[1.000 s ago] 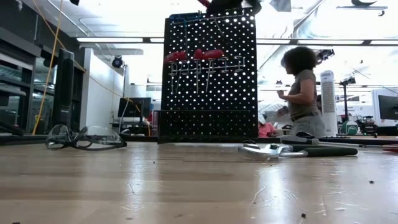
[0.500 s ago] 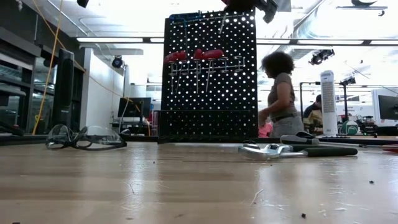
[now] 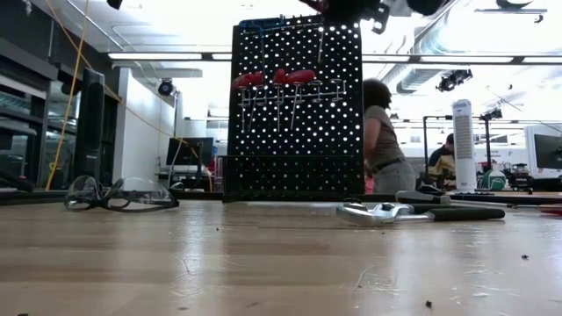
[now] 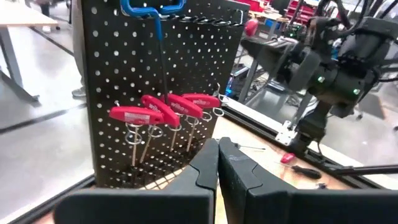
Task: Hang tools onto peg board
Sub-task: Hang the left red allen wrench on the pegboard
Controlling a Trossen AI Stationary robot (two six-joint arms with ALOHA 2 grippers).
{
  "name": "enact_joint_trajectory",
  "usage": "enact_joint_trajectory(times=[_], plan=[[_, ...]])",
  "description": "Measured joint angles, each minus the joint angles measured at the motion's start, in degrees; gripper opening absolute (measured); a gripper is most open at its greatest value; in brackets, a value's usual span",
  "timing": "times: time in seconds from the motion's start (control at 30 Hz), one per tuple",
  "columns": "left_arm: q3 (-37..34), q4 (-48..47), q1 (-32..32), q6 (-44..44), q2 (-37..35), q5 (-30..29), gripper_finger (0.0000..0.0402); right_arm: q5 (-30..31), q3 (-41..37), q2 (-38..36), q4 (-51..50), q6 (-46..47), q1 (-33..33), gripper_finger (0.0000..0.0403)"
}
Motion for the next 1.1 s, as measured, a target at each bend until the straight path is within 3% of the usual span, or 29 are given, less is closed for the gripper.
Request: enact_joint_trajectory(times=[0.3,0.7,1.1], plan=[[0.00,-1.04,-0.04,0.69,0.00,0.22,0.0000,1.22,-0.13,4.53,0.34,-0.62,-1.44,0.0000],[0.00,-1.32,-0.04,0.32,0.00,0.27,0.0000,2.07,-0.13,4.94,-0.54,-3.17,-2.63,0.0000],[0.00,-1.34,-0.04,0.33,0.00,0.31,0.0000,0.95,-0.13,4.94,-5.06,1.65,-3.65,0.0000]])
